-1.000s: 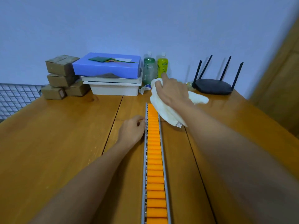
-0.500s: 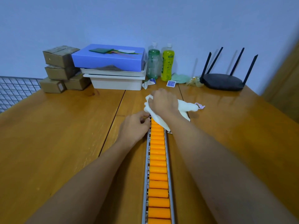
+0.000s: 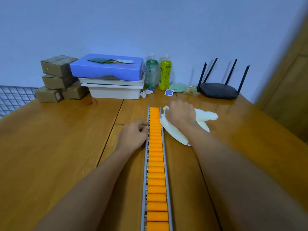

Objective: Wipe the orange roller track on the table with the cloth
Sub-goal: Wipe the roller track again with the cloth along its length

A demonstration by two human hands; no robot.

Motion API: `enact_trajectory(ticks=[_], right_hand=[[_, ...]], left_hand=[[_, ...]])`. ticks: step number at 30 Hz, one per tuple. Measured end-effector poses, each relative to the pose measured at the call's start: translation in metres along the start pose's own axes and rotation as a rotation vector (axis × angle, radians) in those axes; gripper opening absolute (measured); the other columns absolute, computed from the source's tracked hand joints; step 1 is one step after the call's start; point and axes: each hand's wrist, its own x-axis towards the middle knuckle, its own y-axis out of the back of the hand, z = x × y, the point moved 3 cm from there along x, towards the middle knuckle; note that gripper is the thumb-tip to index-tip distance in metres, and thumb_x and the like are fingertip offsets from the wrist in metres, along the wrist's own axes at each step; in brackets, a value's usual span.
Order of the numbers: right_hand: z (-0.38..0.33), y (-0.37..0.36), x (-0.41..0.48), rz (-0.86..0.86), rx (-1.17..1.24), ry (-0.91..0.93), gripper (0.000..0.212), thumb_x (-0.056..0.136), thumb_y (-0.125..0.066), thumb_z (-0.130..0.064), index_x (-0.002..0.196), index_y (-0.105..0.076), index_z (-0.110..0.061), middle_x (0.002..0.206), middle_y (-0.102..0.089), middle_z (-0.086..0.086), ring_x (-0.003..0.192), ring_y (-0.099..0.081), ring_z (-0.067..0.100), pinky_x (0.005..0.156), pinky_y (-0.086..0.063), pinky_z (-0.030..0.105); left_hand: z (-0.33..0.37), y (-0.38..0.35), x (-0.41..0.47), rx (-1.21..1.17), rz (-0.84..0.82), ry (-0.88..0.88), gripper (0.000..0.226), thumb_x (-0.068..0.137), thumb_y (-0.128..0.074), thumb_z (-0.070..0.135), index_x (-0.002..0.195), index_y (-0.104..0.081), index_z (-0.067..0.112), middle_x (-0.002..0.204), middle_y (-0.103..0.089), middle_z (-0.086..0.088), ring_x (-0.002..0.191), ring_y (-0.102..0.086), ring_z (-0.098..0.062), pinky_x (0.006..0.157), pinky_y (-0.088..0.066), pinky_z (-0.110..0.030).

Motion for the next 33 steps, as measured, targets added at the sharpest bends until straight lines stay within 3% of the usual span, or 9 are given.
enact_trajectory(ticks=[6, 10, 14, 16, 19, 21, 24, 28, 33], right_hand=[[-0.02, 0.041, -0.004, 0.115, 0.076, 0.077, 0.032, 0.1, -0.047, -0.036, 0.119, -0.068, -0.021, 0.113, -0.063, 0.007, 0.098, -0.064, 0.032, 0.067, -0.037, 0.034], [-0.062, 0.035, -0.02, 0.044, 0.084, 0.153, 0.025, 0.097, -0.052, -0.032, 0.112, -0.069, -0.022, 0.11, -0.063, 0.004, 0.098, -0.065, 0.029, 0.067, -0.035, 0.032], [-0.071, 0.013, -0.04, -0.022, 0.009, 0.15, 0.024, 0.099, -0.051, -0.024, 0.114, -0.068, -0.018, 0.112, -0.063, 0.005, 0.099, -0.065, 0.029, 0.066, -0.036, 0.032], [-0.067, 0.012, -0.045, -0.012, -0.021, 0.157, 0.024, 0.1, -0.05, -0.023, 0.116, -0.067, -0.017, 0.112, -0.062, 0.006, 0.097, -0.065, 0.029, 0.064, -0.036, 0.033], [-0.063, 0.017, -0.049, -0.037, -0.068, 0.184, 0.024, 0.1, -0.049, -0.02, 0.117, -0.066, -0.016, 0.113, -0.06, 0.007, 0.097, -0.064, 0.028, 0.065, -0.036, 0.033], [-0.057, 0.019, -0.053, -0.047, -0.09, 0.188, 0.023, 0.099, -0.049, -0.016, 0.116, -0.065, -0.016, 0.116, -0.059, 0.009, 0.097, -0.064, 0.028, 0.065, -0.036, 0.033], [-0.044, 0.02, -0.059, -0.033, -0.111, 0.181, 0.025, 0.098, -0.05, -0.016, 0.117, -0.066, -0.015, 0.116, -0.061, 0.009, 0.096, -0.065, 0.029, 0.065, -0.038, 0.033], [-0.023, 0.025, -0.068, -0.037, -0.117, 0.175, 0.023, 0.098, -0.049, -0.016, 0.112, -0.068, -0.015, 0.106, -0.062, 0.006, 0.091, -0.065, 0.027, 0.062, -0.037, 0.032], [-0.003, 0.044, -0.078, 0.053, -0.075, 0.121, 0.027, 0.102, -0.045, -0.028, 0.114, -0.068, -0.018, 0.108, -0.062, 0.005, 0.086, -0.066, 0.026, 0.06, -0.034, 0.031]], left_hand=[[0.001, 0.0, -0.001, -0.02, -0.01, 0.008, 0.021, 0.103, -0.052, 0.037, 0.121, -0.063, 0.033, 0.091, -0.068, 0.013, 0.073, -0.064, -0.006, 0.058, -0.047, -0.028], [-0.005, -0.001, 0.002, -0.041, -0.003, 0.003, 0.013, 0.098, -0.051, 0.029, 0.093, -0.062, 0.025, 0.071, -0.067, 0.001, 0.068, -0.064, -0.026, 0.055, -0.042, -0.035], [-0.004, -0.001, 0.0, -0.031, 0.009, -0.002, 0.02, 0.098, -0.051, 0.028, 0.081, -0.06, 0.022, 0.071, -0.065, 0.001, 0.066, -0.058, -0.02, 0.055, -0.037, -0.031], [-0.005, -0.002, 0.001, -0.024, 0.006, -0.001, 0.017, 0.098, -0.051, 0.027, 0.084, -0.061, 0.025, 0.071, -0.065, 0.003, 0.067, -0.059, -0.019, 0.056, -0.037, -0.03], [-0.007, -0.002, 0.003, -0.027, 0.005, 0.004, 0.023, 0.099, -0.054, 0.027, 0.117, -0.067, 0.03, 0.079, -0.07, 0.007, 0.072, -0.064, -0.014, 0.056, -0.042, -0.029], [-0.006, -0.002, 0.003, -0.015, 0.009, 0.005, 0.03, 0.1, -0.054, 0.028, 0.129, -0.065, 0.028, 0.089, -0.072, 0.006, 0.076, -0.064, -0.013, 0.057, -0.043, -0.028], [-0.005, -0.001, 0.003, -0.009, 0.012, 0.009, 0.03, 0.103, -0.053, 0.034, 0.13, -0.064, 0.028, 0.1, -0.072, 0.006, 0.084, -0.065, -0.01, 0.063, -0.051, -0.031], [-0.006, -0.003, 0.003, -0.017, 0.004, 0.008, 0.029, 0.102, -0.054, 0.037, 0.129, -0.064, 0.03, 0.104, -0.074, 0.004, 0.088, -0.067, -0.01, 0.063, -0.048, -0.029], [-0.006, -0.003, 0.004, -0.022, -0.005, 0.015, 0.03, 0.102, -0.054, 0.04, 0.129, -0.063, 0.031, 0.112, -0.073, 0.004, 0.097, -0.067, -0.013, 0.076, -0.056, -0.035]])
